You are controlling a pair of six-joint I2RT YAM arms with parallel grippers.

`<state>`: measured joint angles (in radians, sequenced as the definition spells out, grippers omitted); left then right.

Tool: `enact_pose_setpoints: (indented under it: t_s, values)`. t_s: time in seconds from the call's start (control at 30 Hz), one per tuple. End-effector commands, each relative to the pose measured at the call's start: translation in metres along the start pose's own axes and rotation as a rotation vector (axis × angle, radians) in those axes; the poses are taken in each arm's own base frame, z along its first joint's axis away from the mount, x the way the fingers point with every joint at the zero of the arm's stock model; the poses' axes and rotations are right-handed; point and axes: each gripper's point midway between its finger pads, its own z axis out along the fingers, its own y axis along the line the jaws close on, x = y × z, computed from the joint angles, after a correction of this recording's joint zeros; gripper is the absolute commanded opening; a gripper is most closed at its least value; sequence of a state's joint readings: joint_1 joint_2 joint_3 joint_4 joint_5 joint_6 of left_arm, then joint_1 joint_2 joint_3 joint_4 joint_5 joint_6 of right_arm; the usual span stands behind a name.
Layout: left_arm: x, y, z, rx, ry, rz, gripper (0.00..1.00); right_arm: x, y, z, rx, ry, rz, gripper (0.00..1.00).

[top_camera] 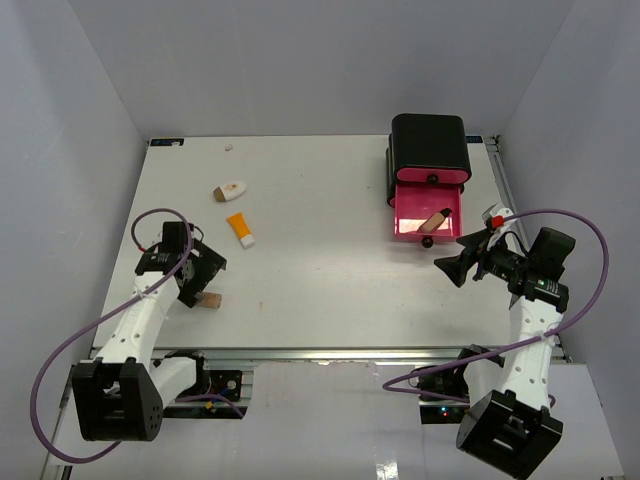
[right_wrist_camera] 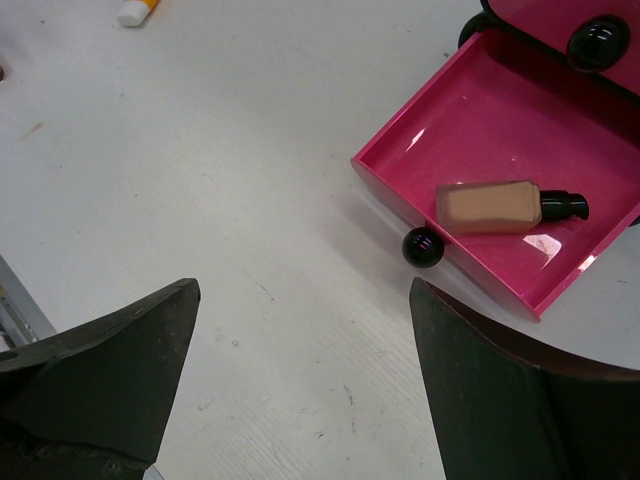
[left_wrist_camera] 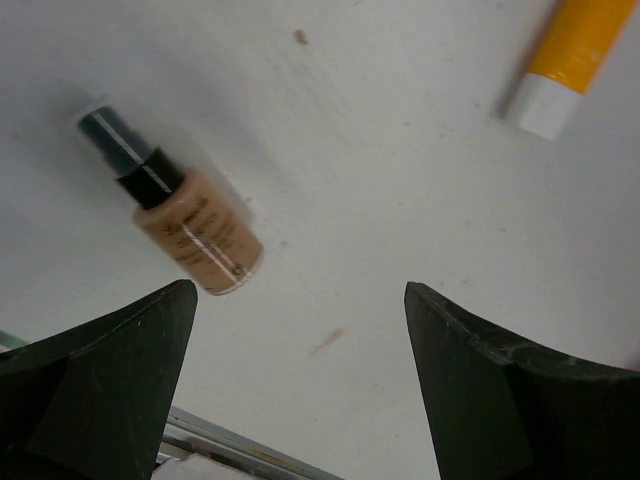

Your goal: Organize the makeup

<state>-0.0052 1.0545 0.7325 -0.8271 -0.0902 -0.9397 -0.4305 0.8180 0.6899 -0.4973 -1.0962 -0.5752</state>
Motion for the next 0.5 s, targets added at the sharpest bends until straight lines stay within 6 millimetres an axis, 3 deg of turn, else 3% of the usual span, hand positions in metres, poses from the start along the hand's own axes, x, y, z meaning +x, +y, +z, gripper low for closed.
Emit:
enact_pose_setpoints:
  t_s: [0.0,0.3,0.47]
  values:
    - [0.006,0.023,0.009,-0.064,0.052,-0.161,0.95,-0.007,0.0,-0.001,0.004,-0.019,-0.032,0.92]
    - [0.01,0.037,0.032,-0.12,0.075,-0.187,0.92,-0.009,0.002,-0.001,0.003,-0.023,-0.038,0.92]
    - [0.012,0.039,0.048,-0.141,0.091,-0.189,0.81,-0.01,0.001,-0.001,0.006,-0.023,-0.04,0.92]
